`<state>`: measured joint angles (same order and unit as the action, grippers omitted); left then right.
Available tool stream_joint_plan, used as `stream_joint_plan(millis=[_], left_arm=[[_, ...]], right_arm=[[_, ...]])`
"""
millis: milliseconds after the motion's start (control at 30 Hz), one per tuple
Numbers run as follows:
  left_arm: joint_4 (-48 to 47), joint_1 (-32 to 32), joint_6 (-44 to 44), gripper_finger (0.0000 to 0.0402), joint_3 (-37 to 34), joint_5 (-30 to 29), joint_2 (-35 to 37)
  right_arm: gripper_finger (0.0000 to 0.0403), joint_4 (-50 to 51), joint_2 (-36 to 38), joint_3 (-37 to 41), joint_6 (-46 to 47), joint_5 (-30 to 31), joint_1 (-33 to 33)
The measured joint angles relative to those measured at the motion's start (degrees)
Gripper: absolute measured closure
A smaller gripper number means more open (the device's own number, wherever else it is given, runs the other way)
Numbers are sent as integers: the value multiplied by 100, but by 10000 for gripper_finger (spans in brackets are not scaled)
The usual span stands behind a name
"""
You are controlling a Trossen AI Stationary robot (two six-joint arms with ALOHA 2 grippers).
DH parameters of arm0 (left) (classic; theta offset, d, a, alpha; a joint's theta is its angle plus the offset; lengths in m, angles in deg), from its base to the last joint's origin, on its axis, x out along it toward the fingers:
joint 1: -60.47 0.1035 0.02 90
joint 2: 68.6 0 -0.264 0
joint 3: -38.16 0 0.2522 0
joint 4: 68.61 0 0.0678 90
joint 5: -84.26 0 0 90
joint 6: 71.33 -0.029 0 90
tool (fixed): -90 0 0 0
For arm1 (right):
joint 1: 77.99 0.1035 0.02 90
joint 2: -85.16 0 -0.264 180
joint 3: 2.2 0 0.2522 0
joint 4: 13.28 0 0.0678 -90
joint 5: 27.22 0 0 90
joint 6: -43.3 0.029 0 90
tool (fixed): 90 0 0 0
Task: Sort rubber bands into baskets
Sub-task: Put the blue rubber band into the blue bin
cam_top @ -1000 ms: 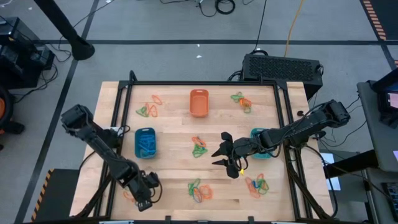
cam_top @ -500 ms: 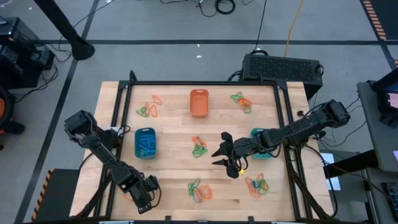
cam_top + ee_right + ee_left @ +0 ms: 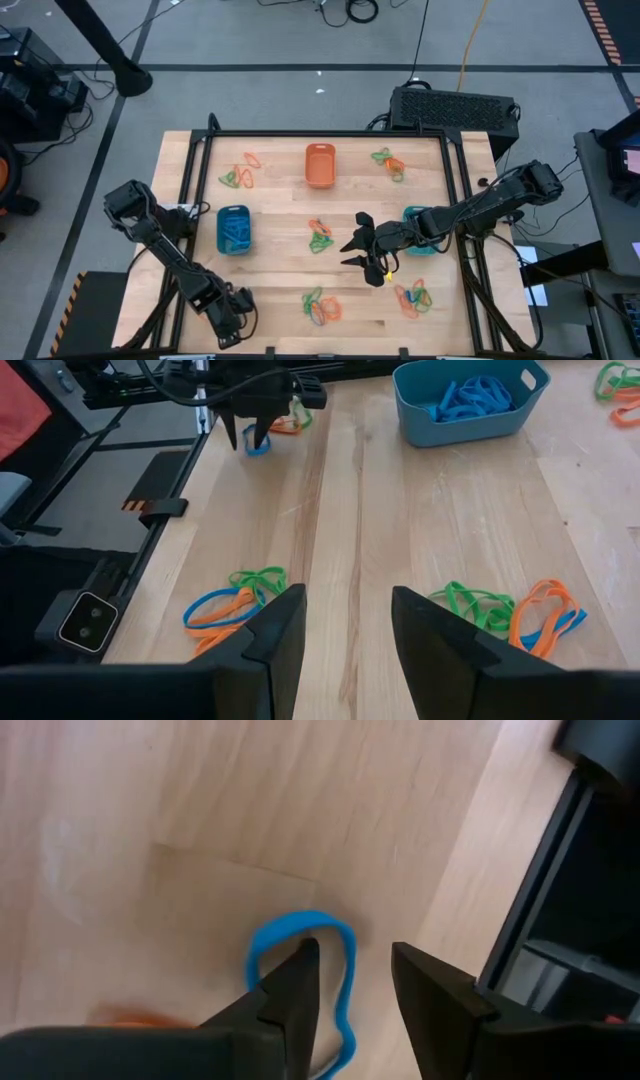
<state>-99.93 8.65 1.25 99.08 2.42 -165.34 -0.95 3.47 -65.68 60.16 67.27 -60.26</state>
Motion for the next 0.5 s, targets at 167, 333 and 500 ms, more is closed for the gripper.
stream_joint_plan(millis=[167,333,500], left_arm=[[-147,-17,-265,266,-7,-277,-1],[41,-30,-261,266,-48,-291,-66],[311,-92,-259,266,-28,-210,-289]], right_arm=[[261,0,0,0,0,0,0],[261,0,0,0,0,0,0],[261,-1,0,0,0,0,0]])
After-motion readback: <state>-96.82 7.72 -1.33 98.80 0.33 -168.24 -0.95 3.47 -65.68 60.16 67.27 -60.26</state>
